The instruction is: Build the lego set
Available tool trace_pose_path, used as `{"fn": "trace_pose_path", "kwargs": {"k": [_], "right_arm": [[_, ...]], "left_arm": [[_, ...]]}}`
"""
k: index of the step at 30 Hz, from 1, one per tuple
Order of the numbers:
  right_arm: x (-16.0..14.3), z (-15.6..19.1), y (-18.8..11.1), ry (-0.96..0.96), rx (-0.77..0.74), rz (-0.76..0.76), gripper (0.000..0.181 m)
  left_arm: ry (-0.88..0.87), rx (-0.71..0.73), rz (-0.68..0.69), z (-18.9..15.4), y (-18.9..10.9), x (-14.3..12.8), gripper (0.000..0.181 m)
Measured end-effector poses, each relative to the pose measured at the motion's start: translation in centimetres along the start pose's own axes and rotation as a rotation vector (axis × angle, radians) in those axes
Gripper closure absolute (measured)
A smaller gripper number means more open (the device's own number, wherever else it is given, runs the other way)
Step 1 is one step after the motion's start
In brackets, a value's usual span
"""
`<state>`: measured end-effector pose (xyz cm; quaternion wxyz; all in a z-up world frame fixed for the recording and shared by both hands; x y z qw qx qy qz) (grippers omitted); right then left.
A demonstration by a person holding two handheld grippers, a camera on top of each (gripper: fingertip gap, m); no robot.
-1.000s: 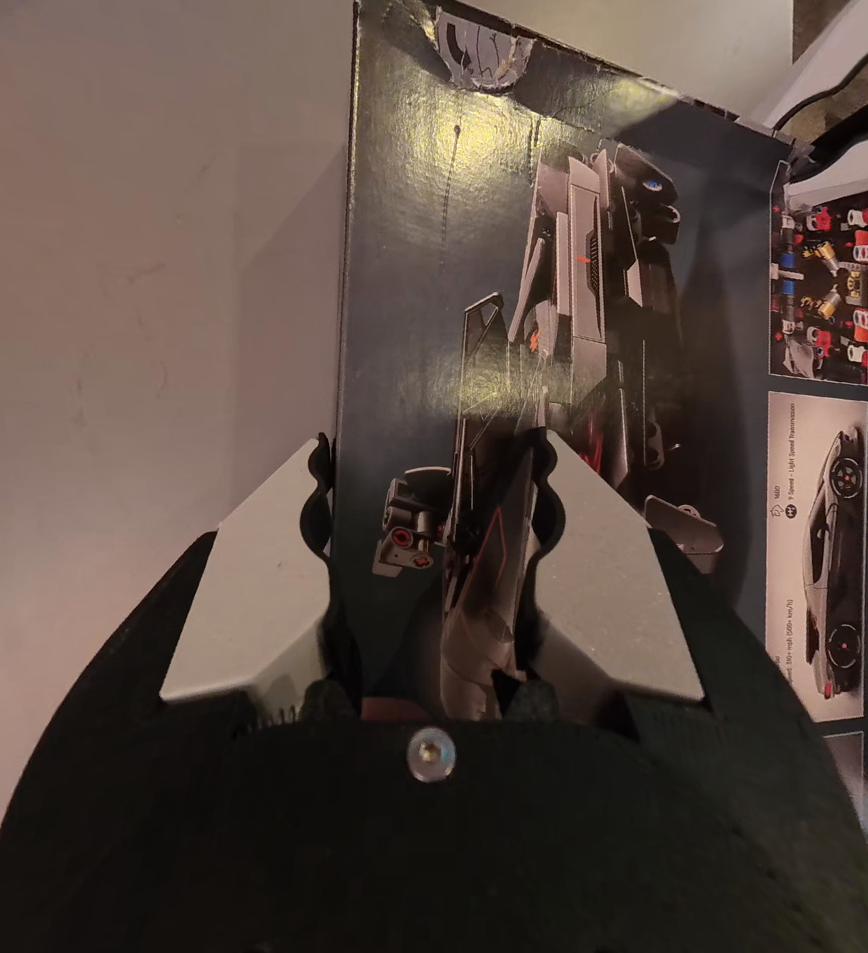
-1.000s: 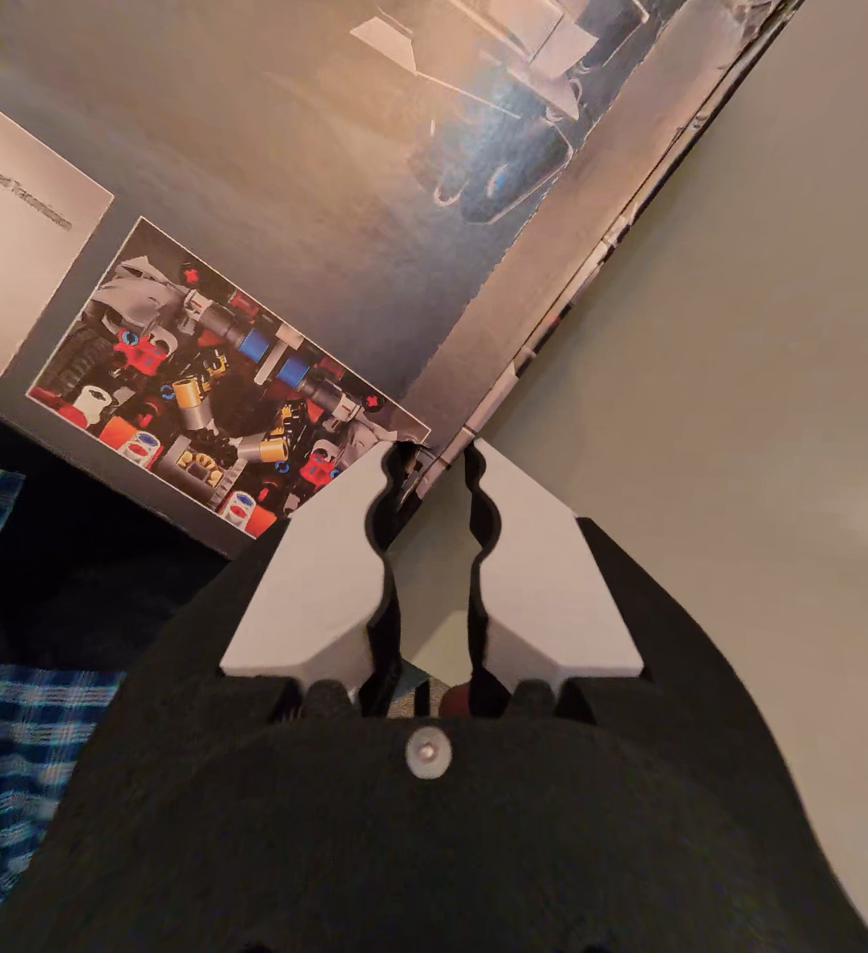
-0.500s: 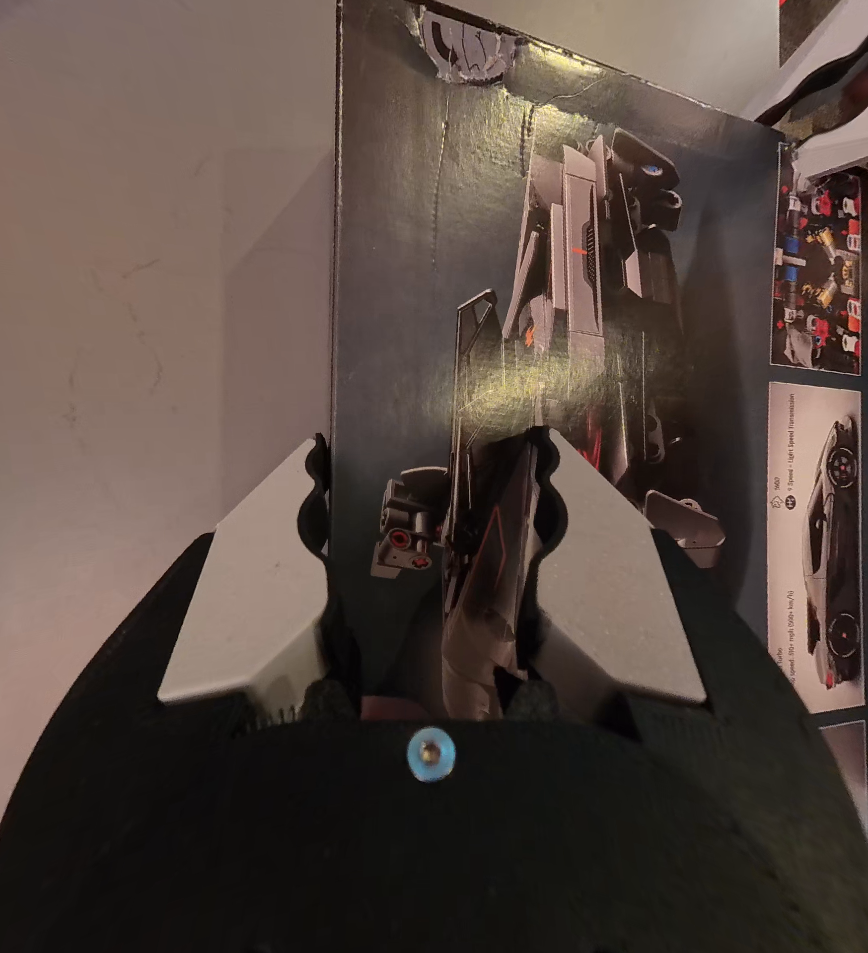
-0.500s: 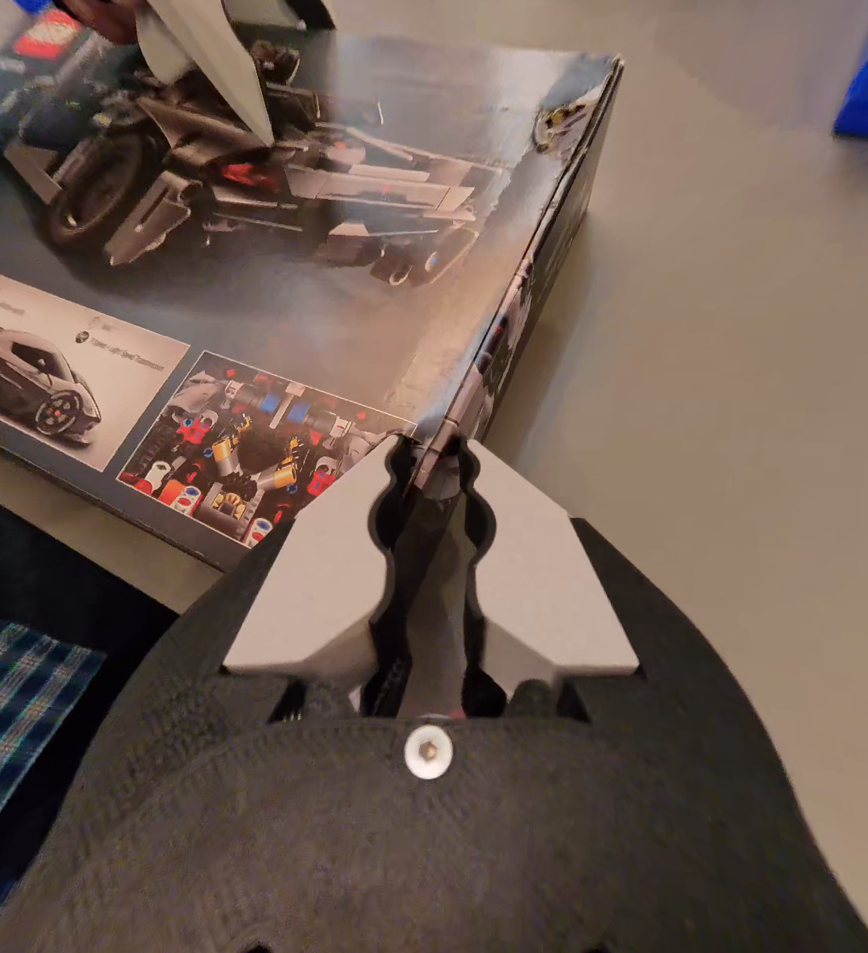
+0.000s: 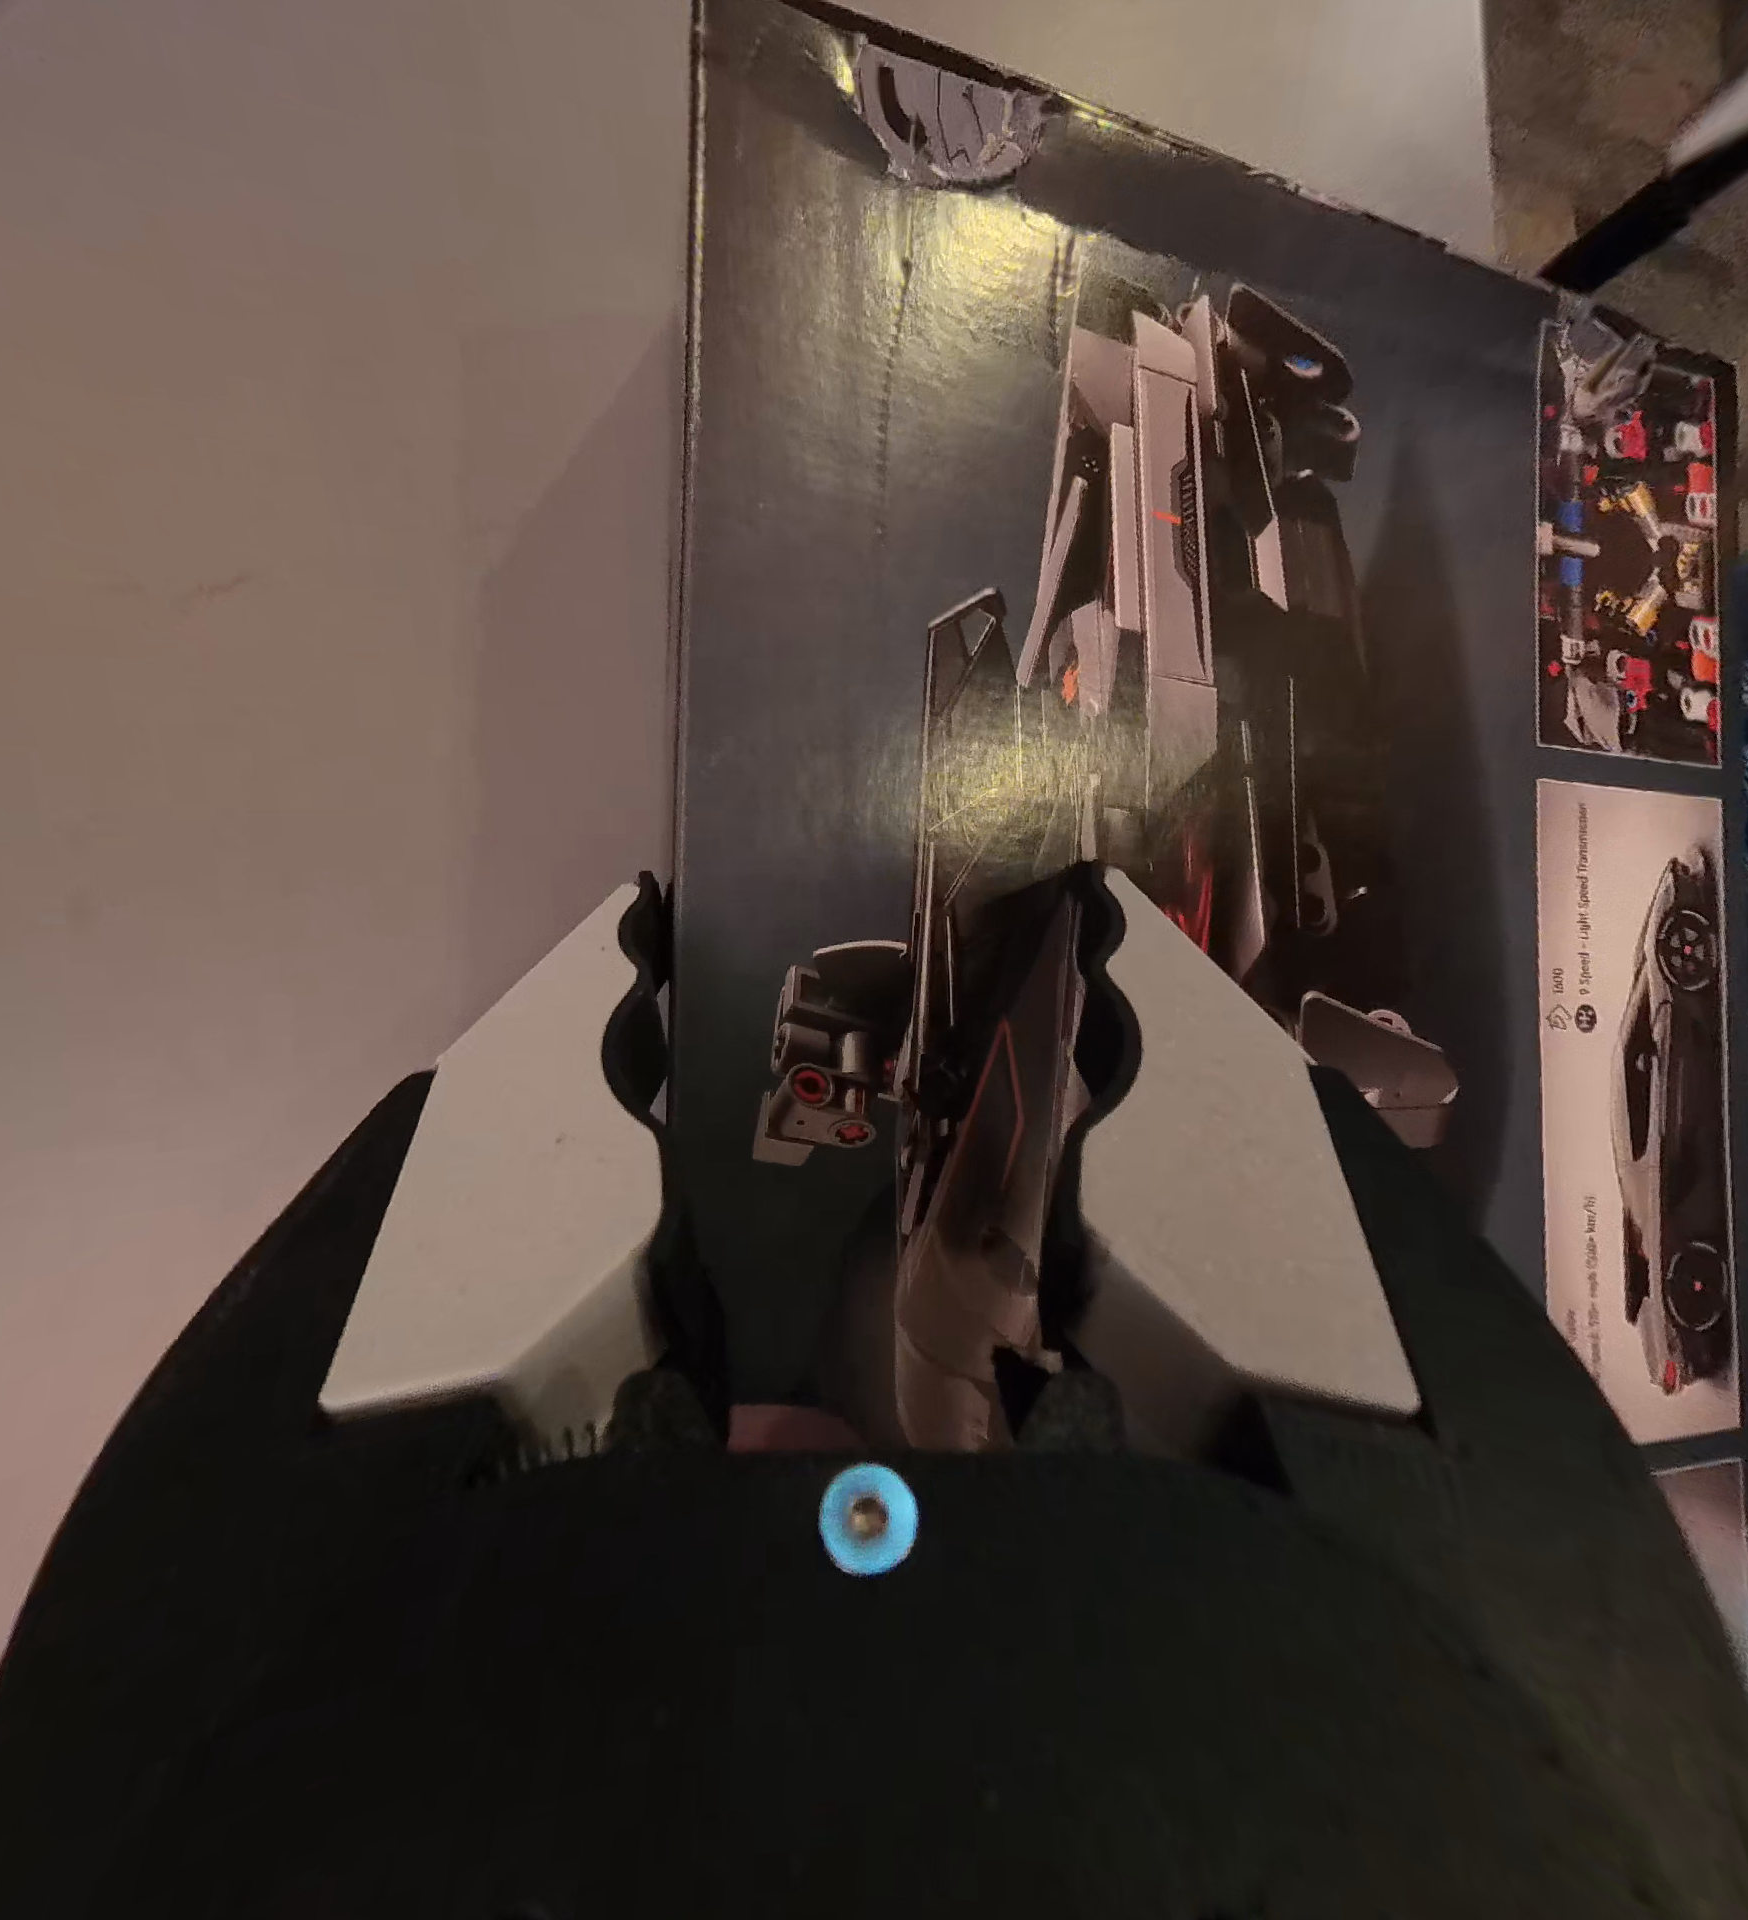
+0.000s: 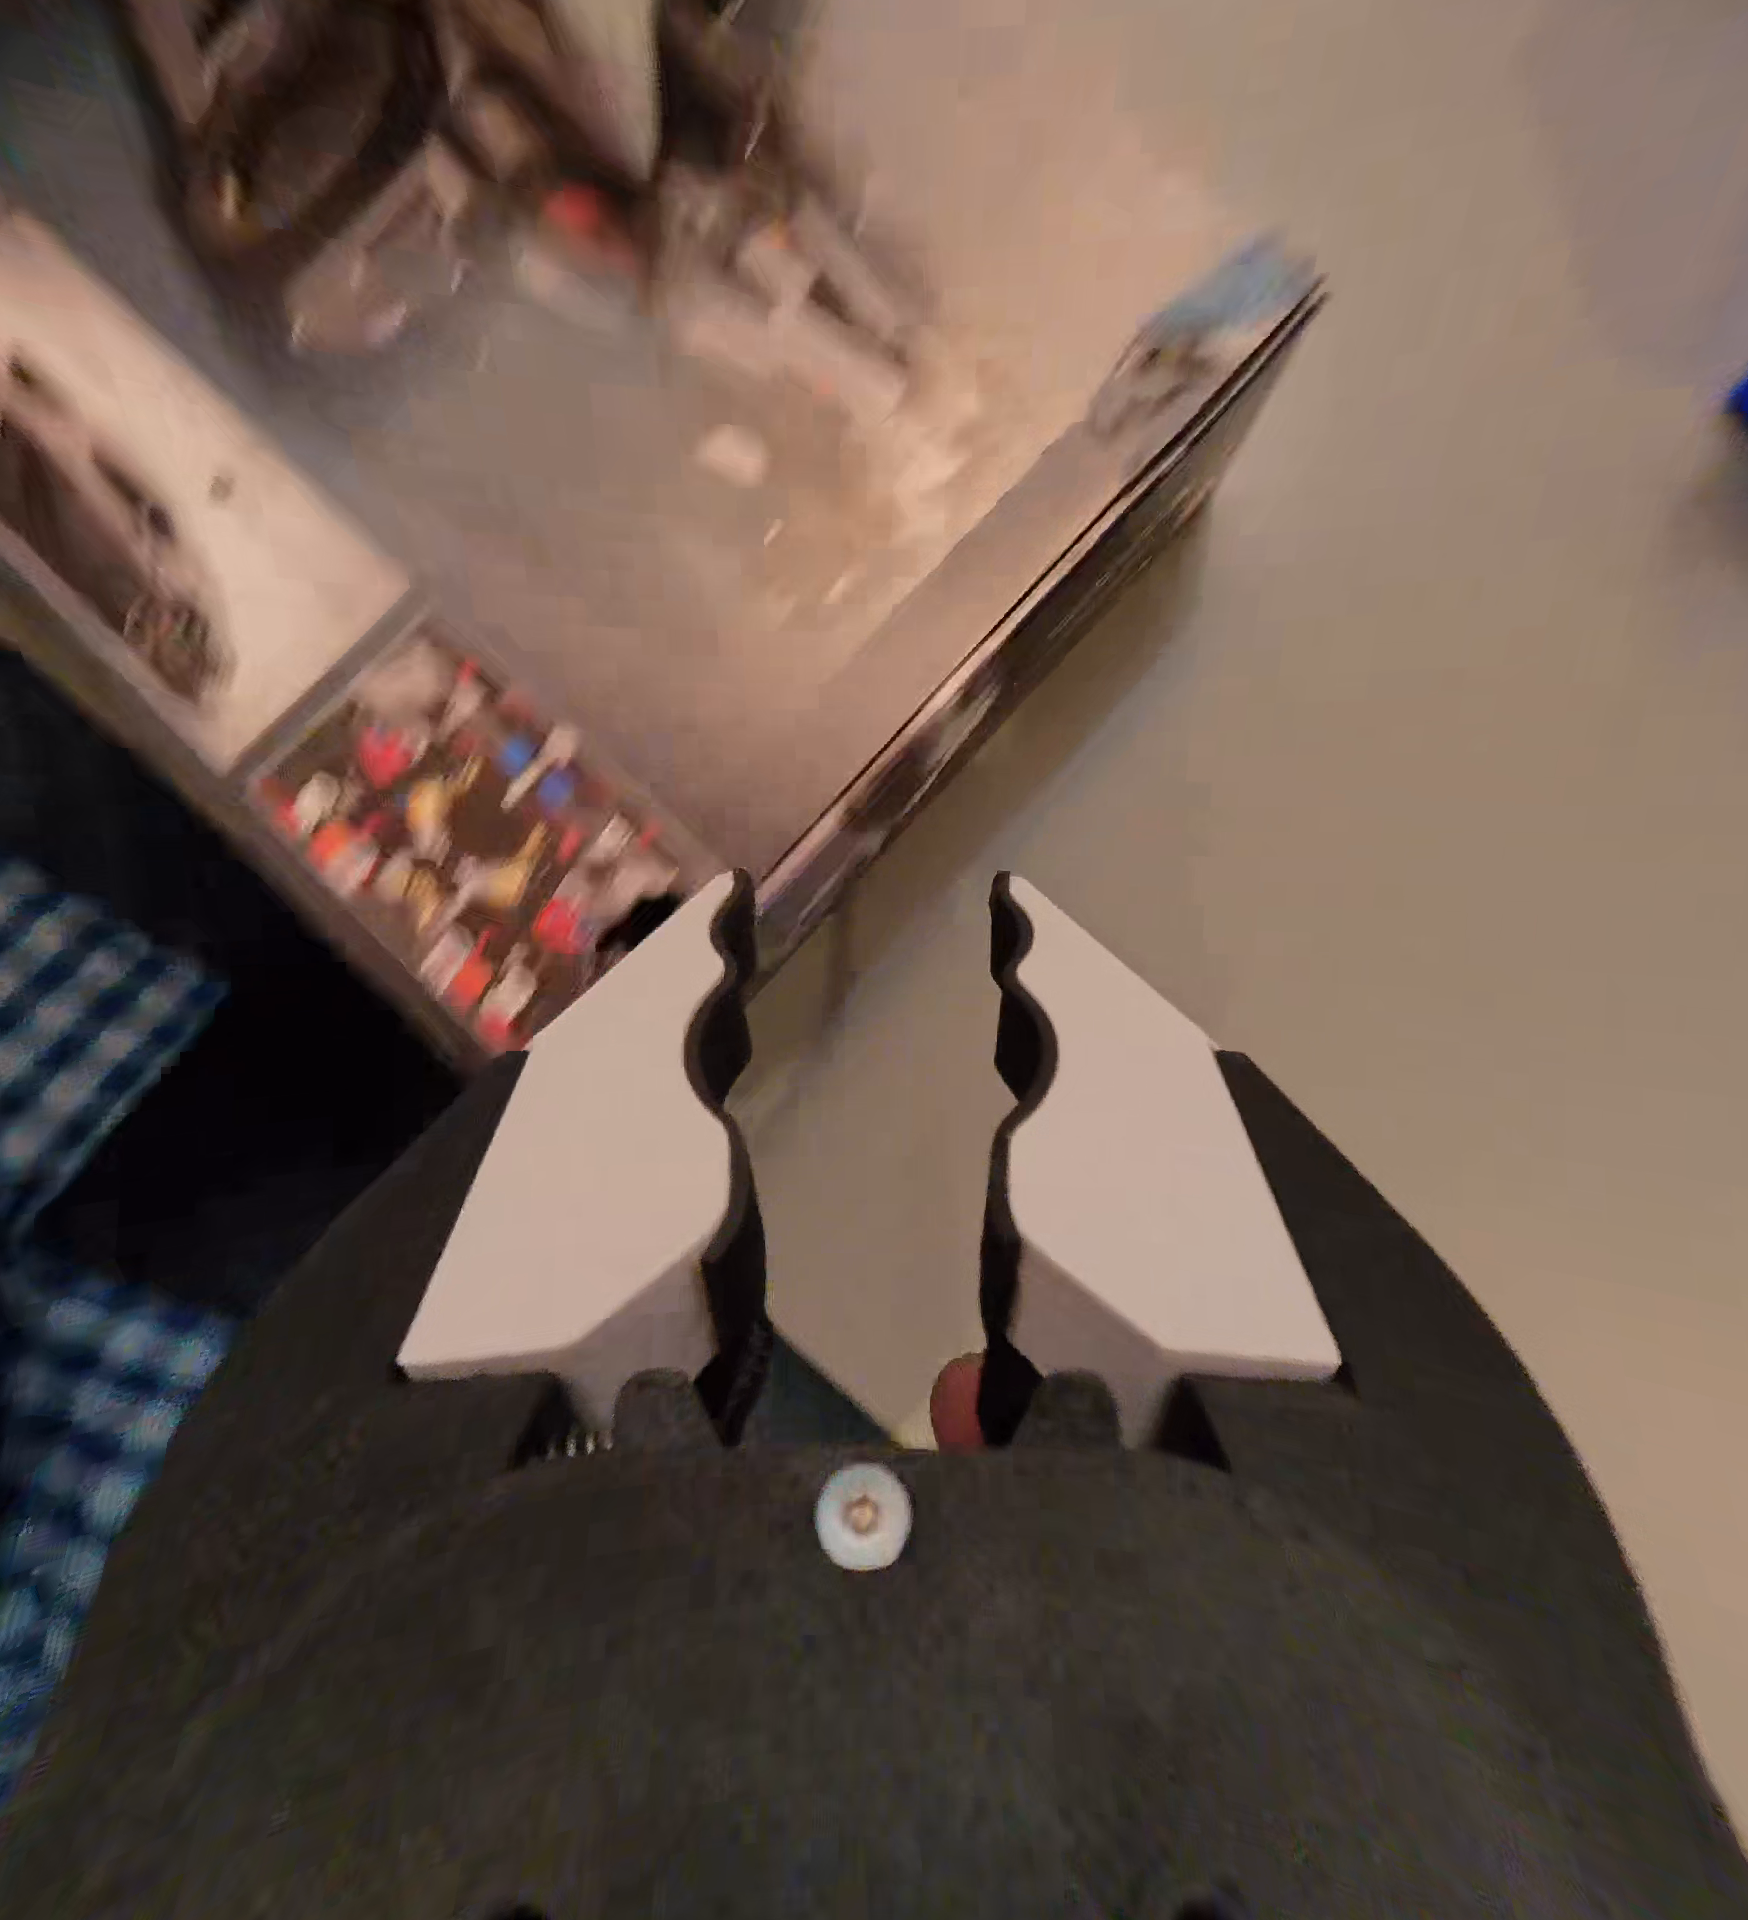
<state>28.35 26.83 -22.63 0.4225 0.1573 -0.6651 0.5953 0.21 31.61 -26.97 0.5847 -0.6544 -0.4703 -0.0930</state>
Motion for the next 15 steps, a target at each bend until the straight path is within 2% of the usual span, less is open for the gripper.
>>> {"fn": "trace_pose_path", "kwargs": {"k": [1, 3, 5, 9, 12, 15], "right_arm": [[0.8, -0.7, 0.2, 0.05, -0.012, -0.059, 0.142], [2.3, -2.2, 1.3, 0.15, 0.007, -0.14, 0.145], [2.8, -4.3, 3.2, 0.23, -0.038, -0.091, 0.145], [4.0, -6.3, 6.3, 0.256, -0.083, -0.027, 0.152], [3.7, -7.0, 8.3, 0.31, -0.05, 0.055, 0.147], [3.8, -6.8, 9.5, 0.311, -0.037, 0.094, 0.152]], "left_arm": [[0.008, -0.011, 0.004, -0.5, 0.2, 0.0, 0.103], [0.024, -0.016, 0.011, -1.0, 0.5, 0.2, 0.103], [0.013, -0.014, 0.01, -1.3, 0.9, 0.4, 0.103], [0.02, -0.004, -0.004, -1.4, 0.7, 0.4, 0.103], [0.025, -0.004, -0.008, -1.3, 0.7, 0.4, 0.103], [0.028, -0.006, -0.008, -1.3, 0.6, 0.3, 0.103]]}}
Point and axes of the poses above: each gripper's, where its closed fingertips meet, y out along the fingers, x out of its top, z = x × y across the jaws, the point moved 7 cm from there along -y, back along the fingers, and after that the axes turned 9 degrees about -z, right-handed, at the moved point
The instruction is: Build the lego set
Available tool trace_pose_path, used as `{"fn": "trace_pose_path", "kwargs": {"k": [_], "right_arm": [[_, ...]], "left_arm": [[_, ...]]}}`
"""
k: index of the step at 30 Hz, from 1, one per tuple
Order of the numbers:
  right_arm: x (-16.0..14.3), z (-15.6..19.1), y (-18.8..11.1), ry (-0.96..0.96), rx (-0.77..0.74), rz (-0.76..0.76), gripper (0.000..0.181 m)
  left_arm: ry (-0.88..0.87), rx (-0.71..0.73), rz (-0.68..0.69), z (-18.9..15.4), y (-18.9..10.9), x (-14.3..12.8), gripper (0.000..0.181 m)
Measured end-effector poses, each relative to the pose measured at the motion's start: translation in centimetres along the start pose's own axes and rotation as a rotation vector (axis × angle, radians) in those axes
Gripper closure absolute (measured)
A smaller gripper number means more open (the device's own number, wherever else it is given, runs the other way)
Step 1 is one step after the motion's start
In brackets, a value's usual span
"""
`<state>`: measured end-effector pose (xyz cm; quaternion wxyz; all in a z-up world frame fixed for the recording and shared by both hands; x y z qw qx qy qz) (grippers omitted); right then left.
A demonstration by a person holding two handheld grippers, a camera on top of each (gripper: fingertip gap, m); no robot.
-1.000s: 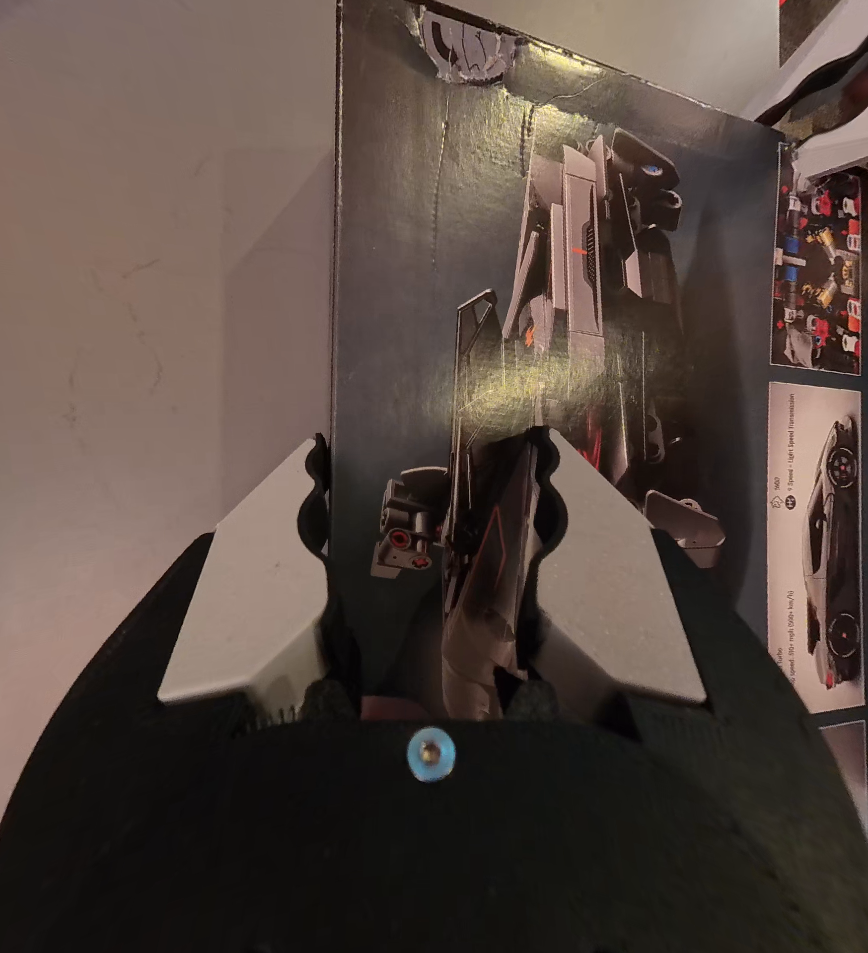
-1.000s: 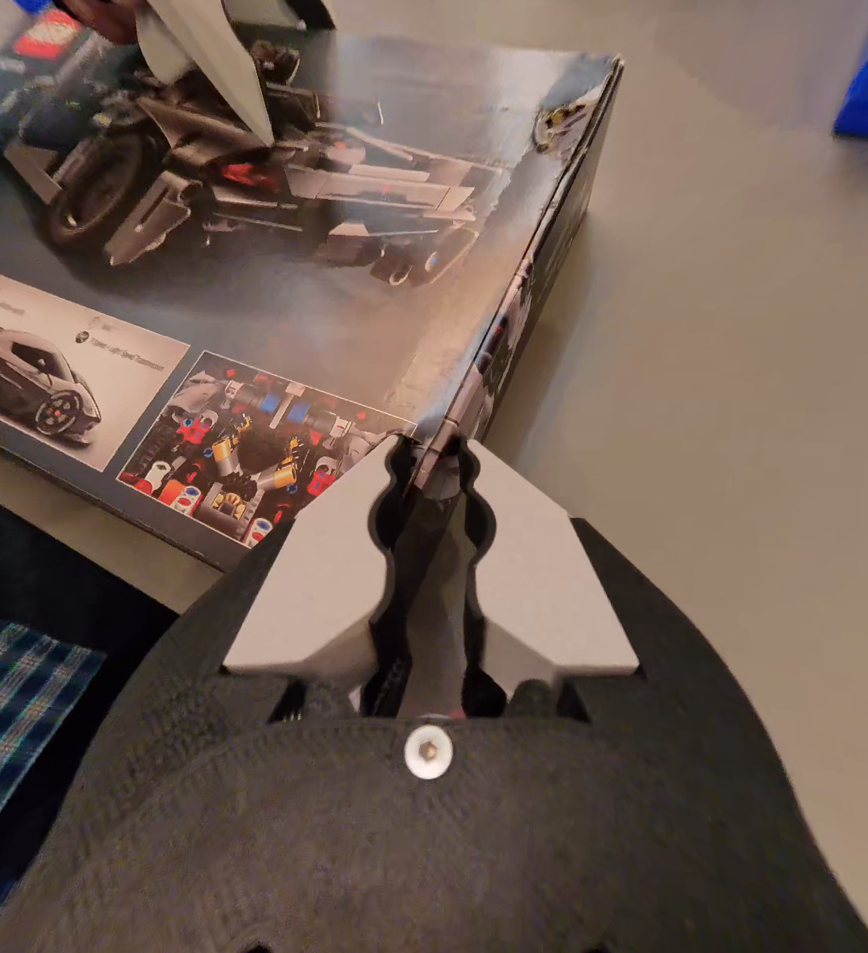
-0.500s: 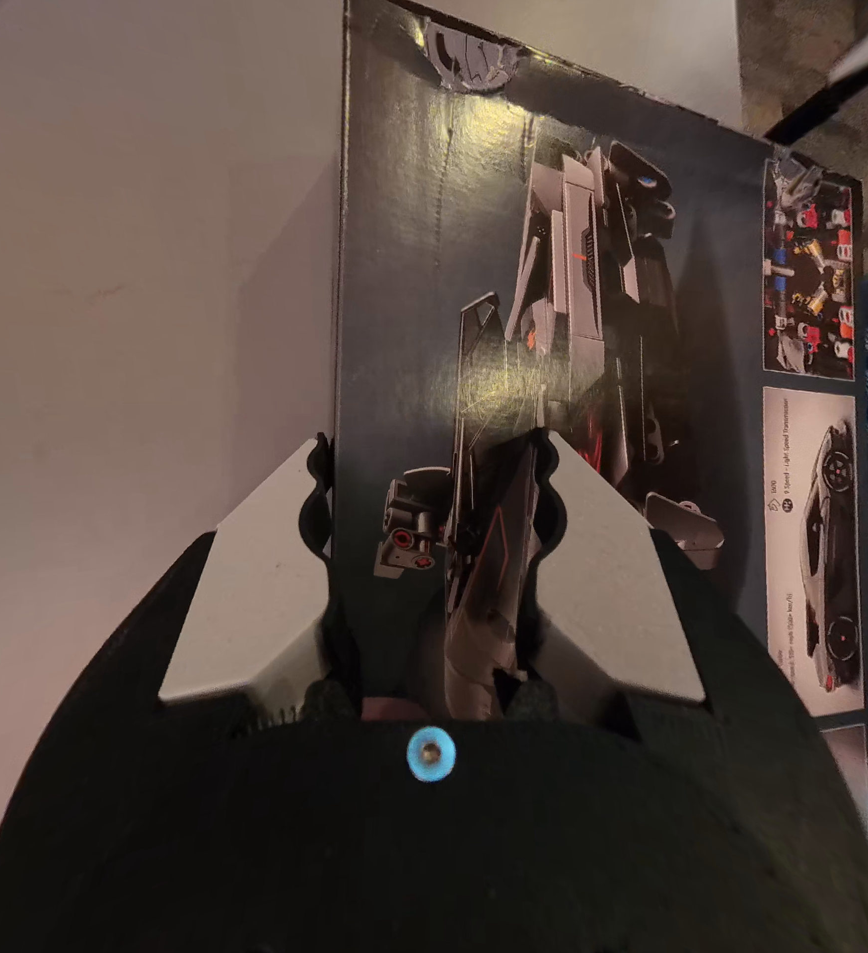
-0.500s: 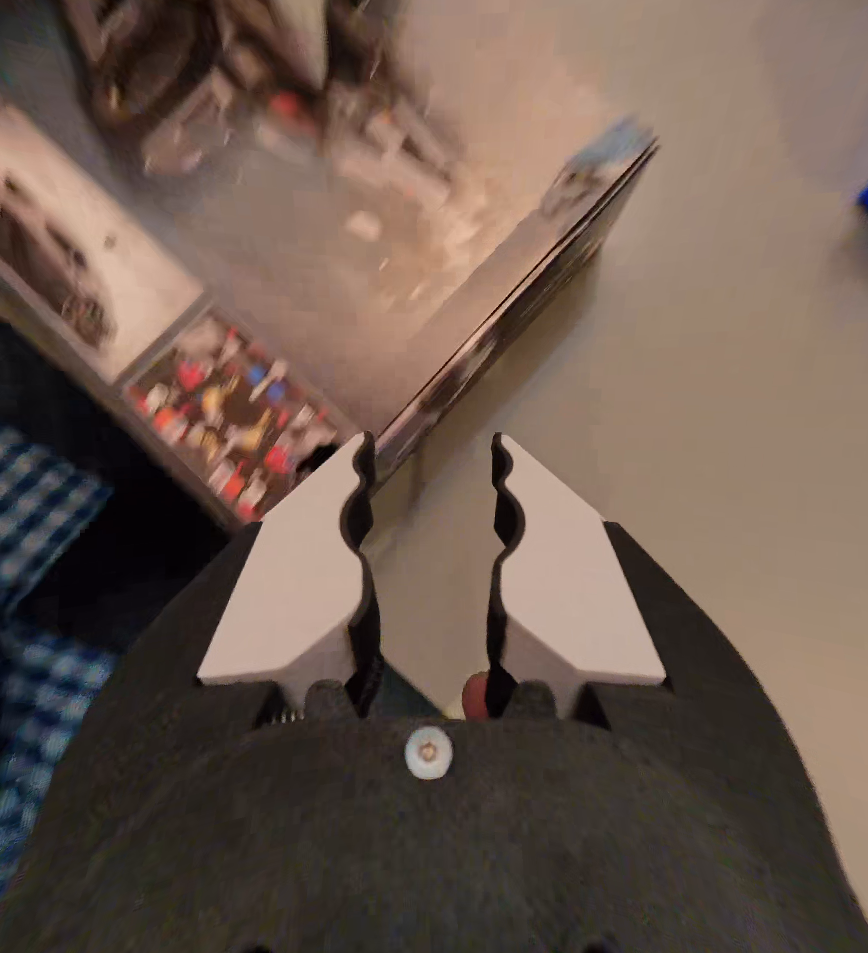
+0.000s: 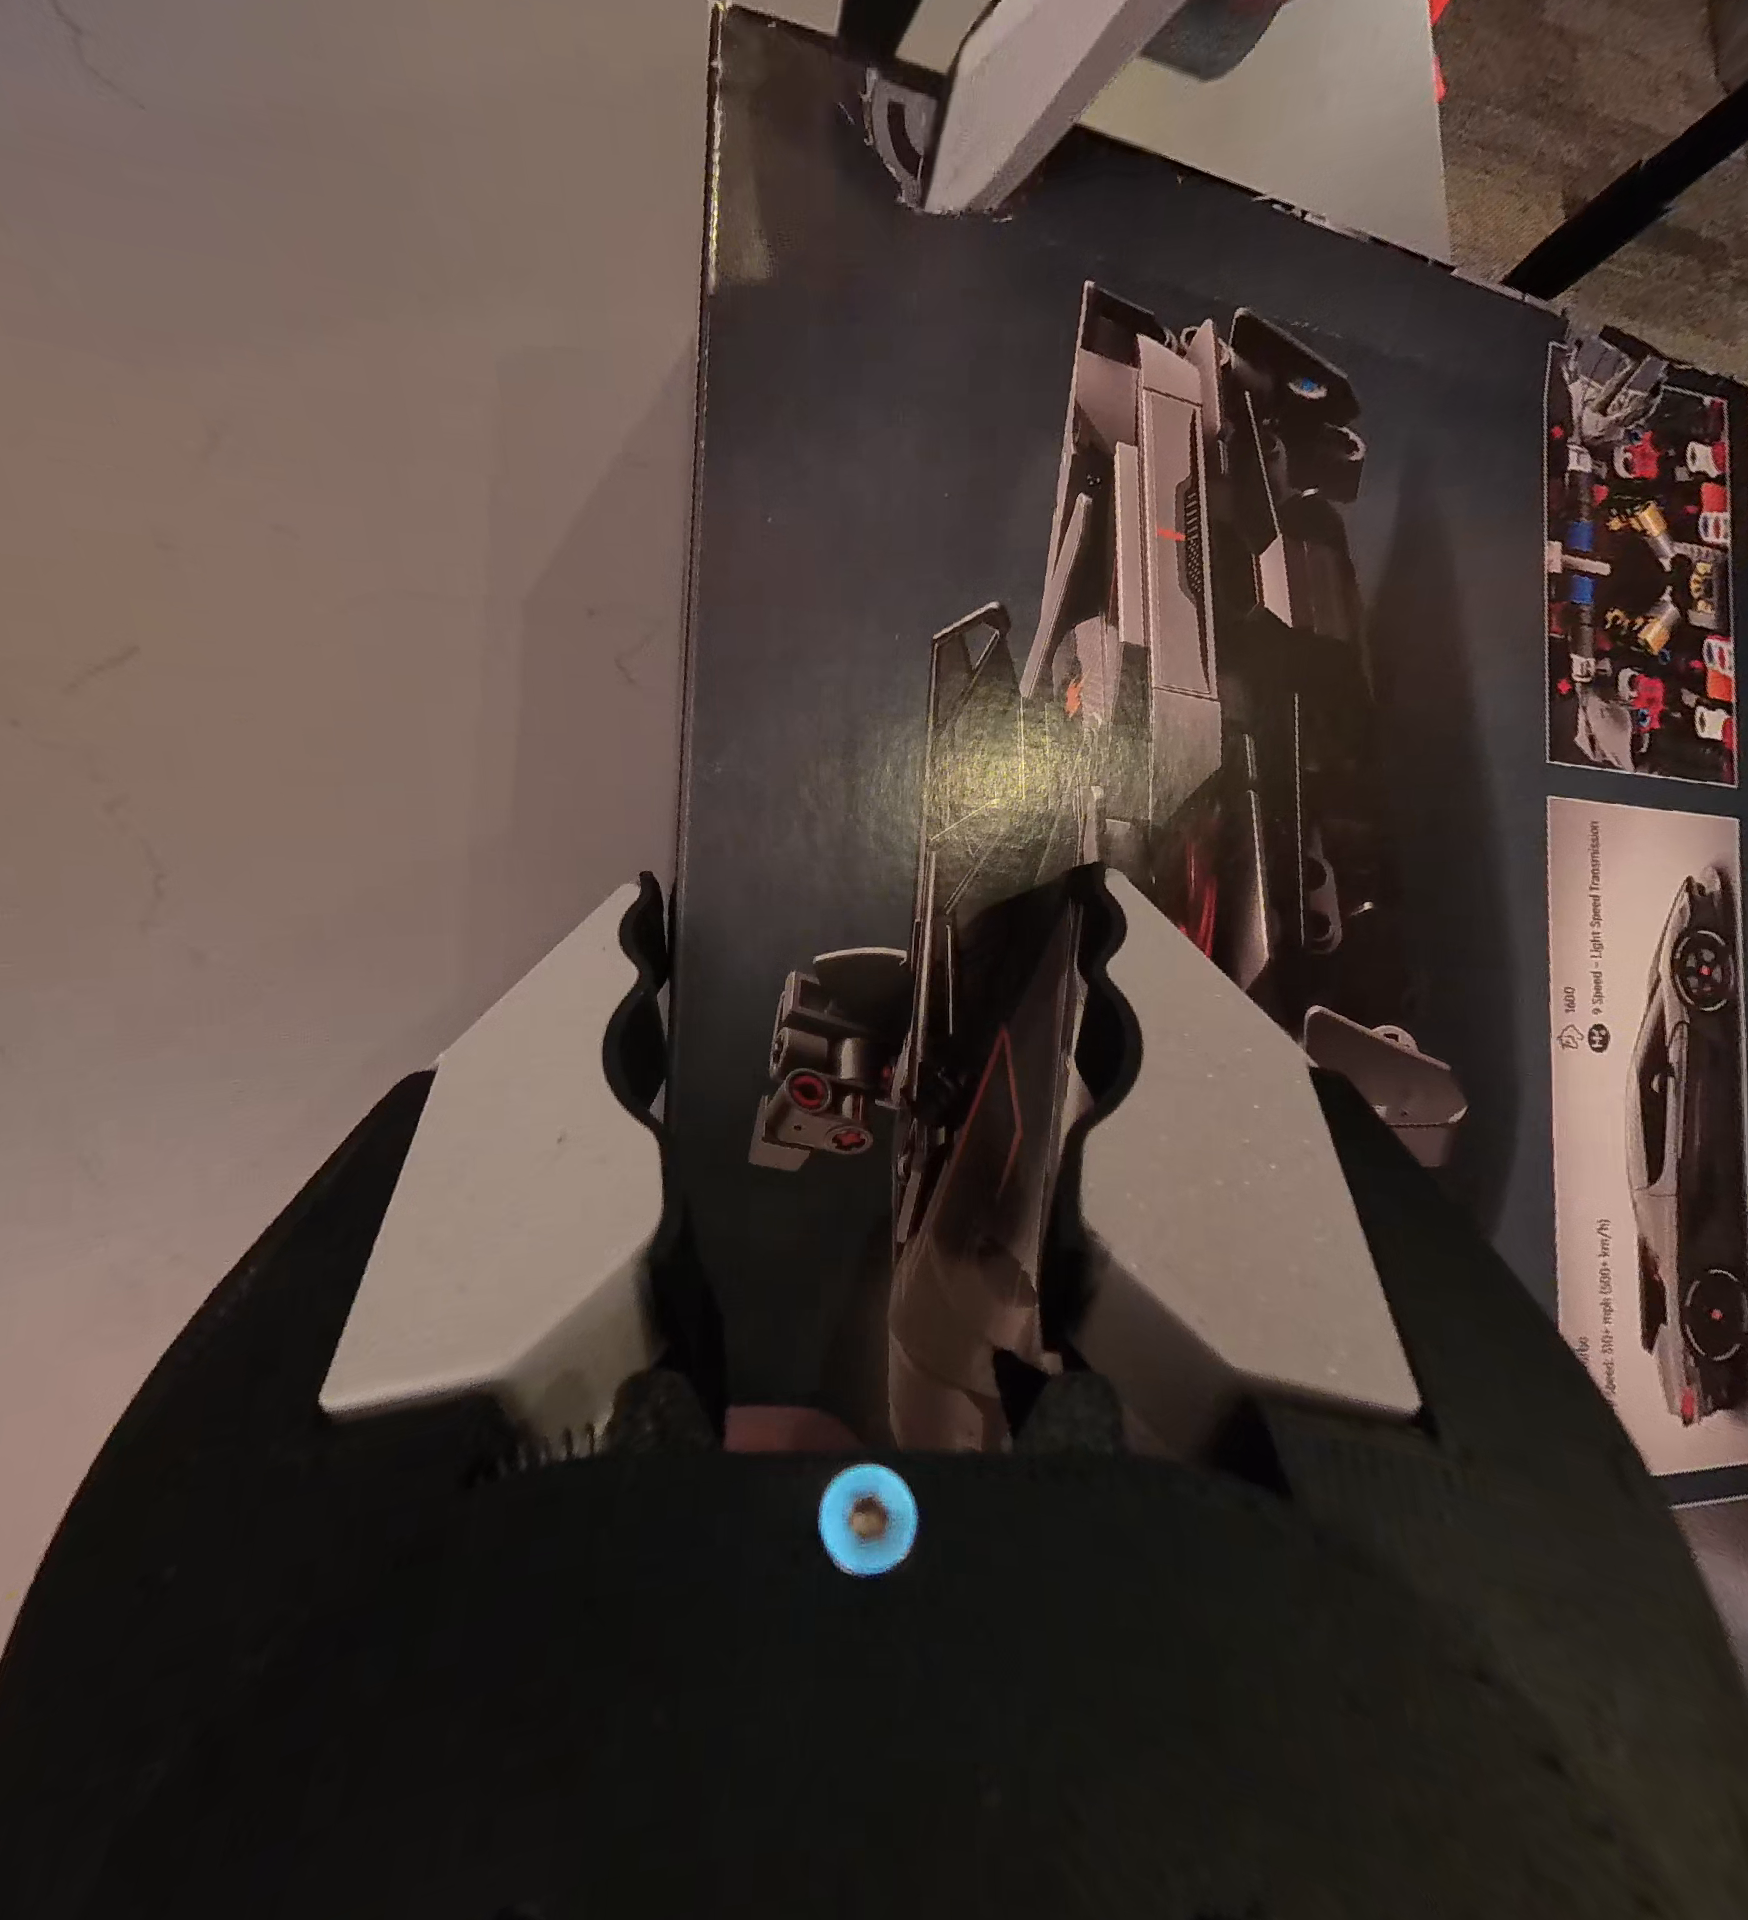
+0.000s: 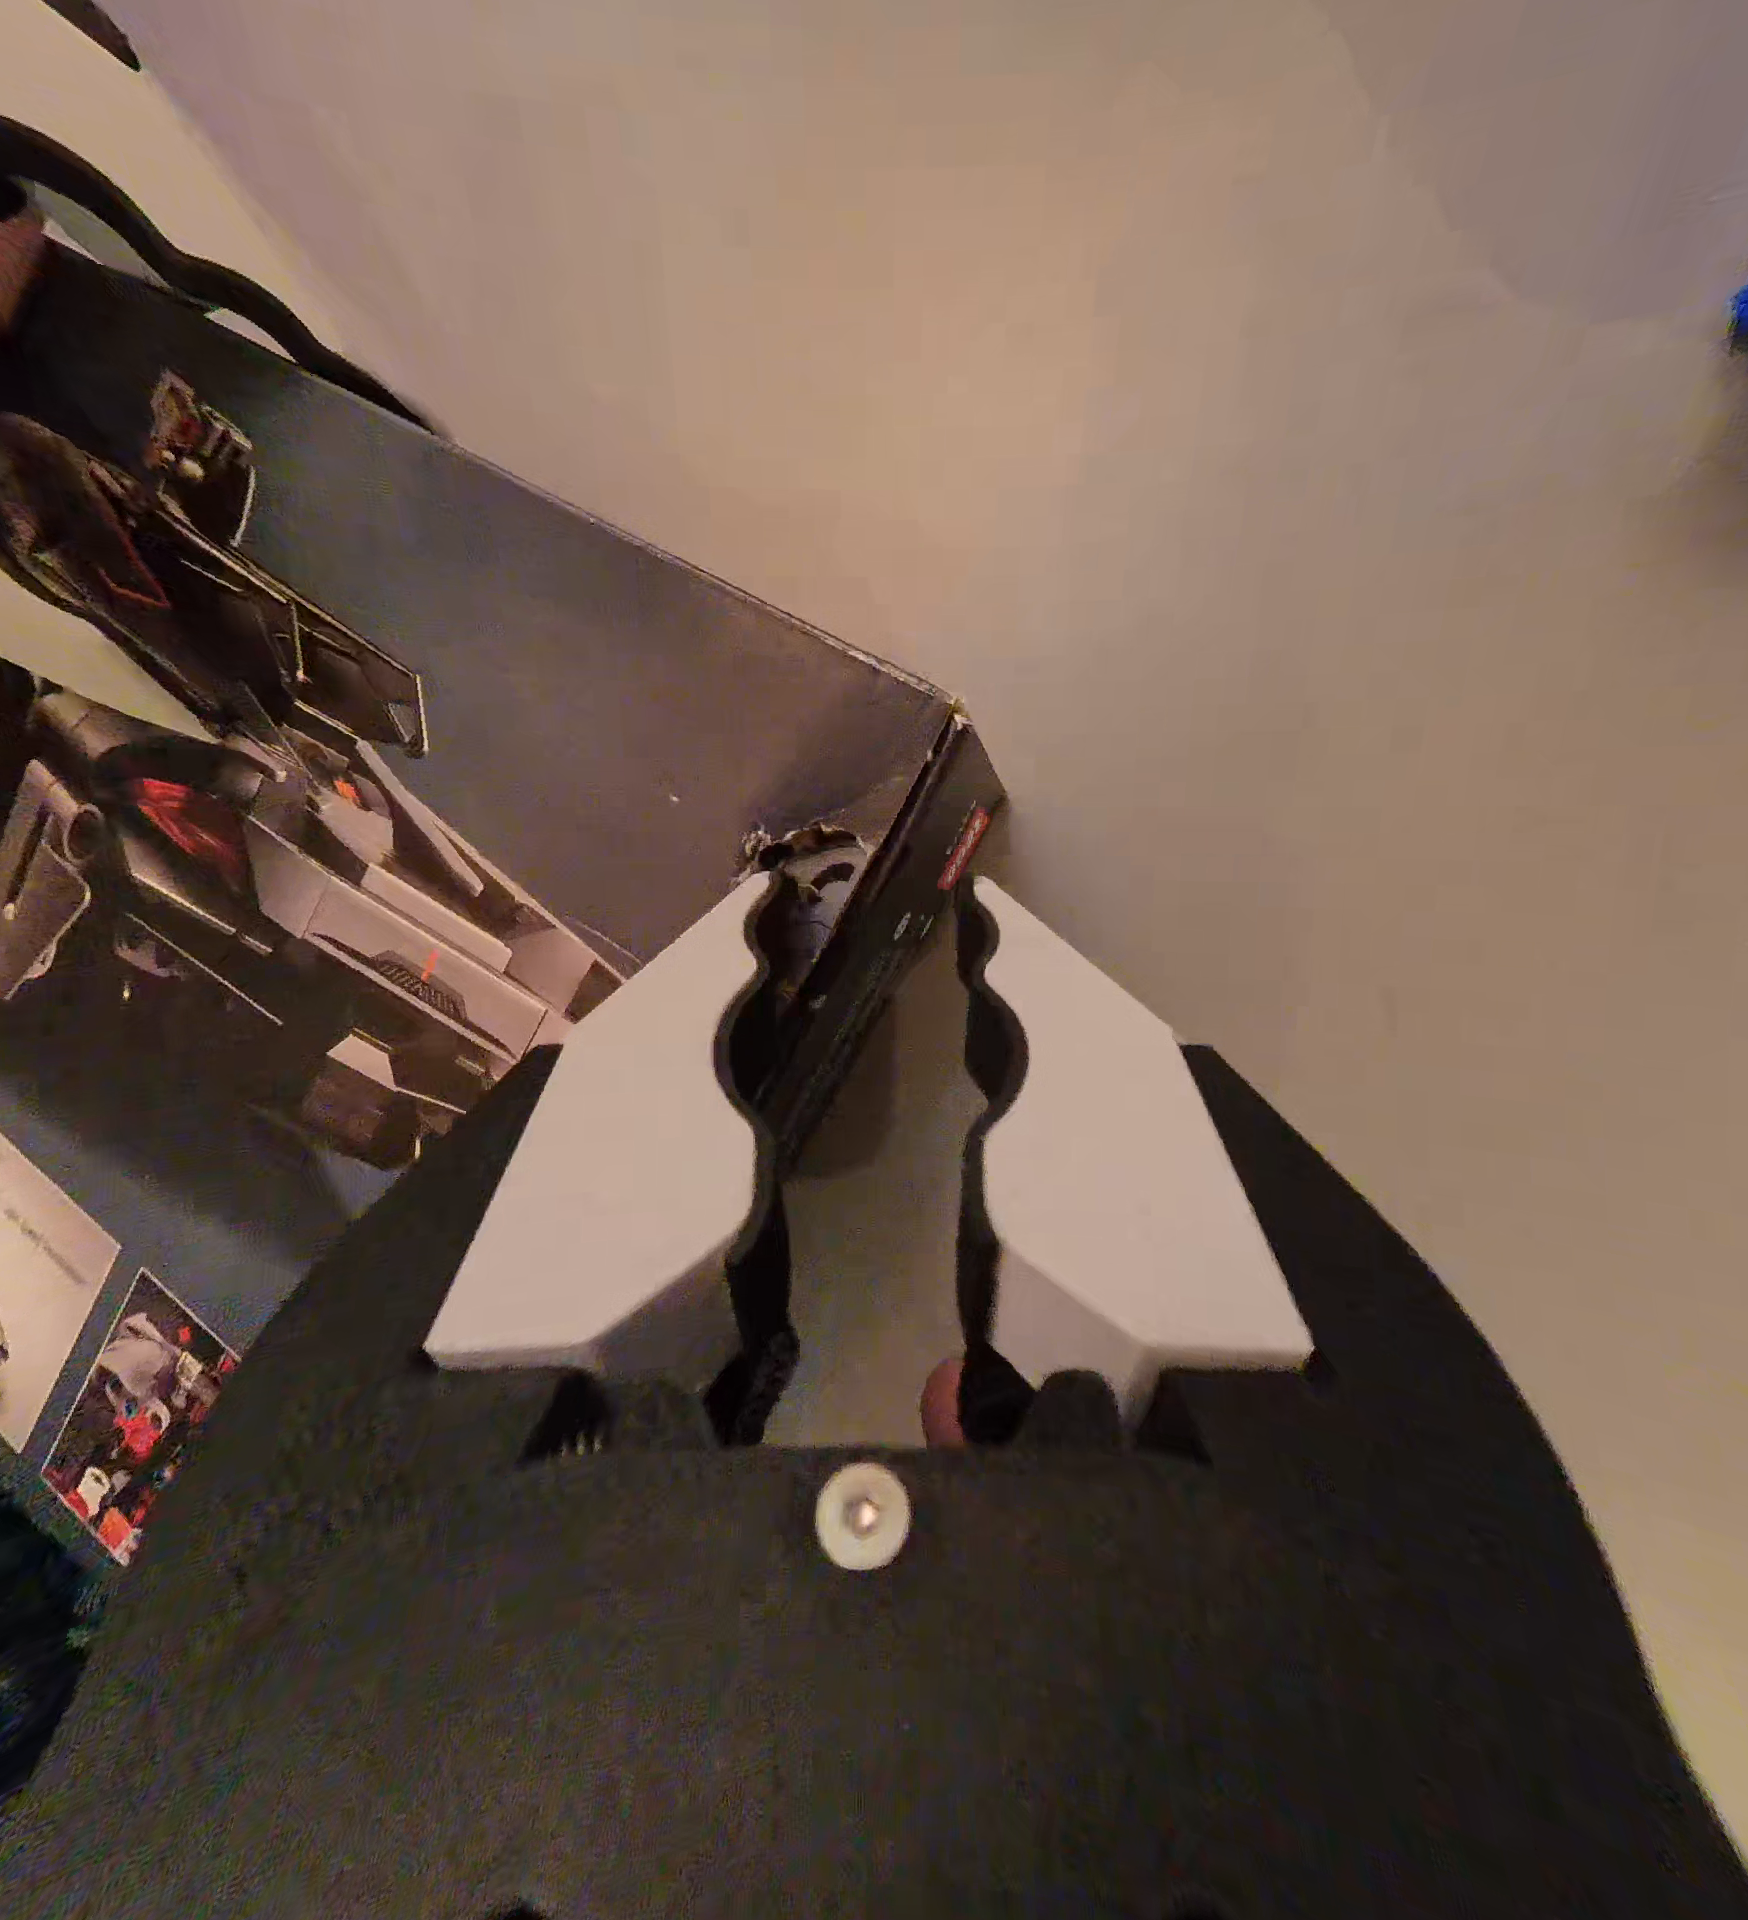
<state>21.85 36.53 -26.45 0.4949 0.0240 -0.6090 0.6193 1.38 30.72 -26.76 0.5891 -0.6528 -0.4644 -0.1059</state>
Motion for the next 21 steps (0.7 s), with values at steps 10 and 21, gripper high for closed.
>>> {"fn": "trace_pose_path", "kwargs": {"k": [10, 21], "right_arm": [[0.6, 0.3, 2.1, -0.121, -0.081, 0.235, 0.165], [-0.8, -0.7, 1.6, -0.02, 0.124, -0.211, 0.156]], "left_arm": [[0.027, 0.006, 0.011, 0.1, 0.3, -0.1, 0.103], [0.026, -0.005, -0.002, 0.3, 0.4, 0.0, 0.103]]}}
Point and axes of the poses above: each gripper's, where its closed fingertips meet, y out along the fingers, x out of its top, z = x × y across the jaws, the point moved 7 cm from there along -y, back along the fingers, and after that the axes turned 9 degrees about -z, right-handed, at the moved point
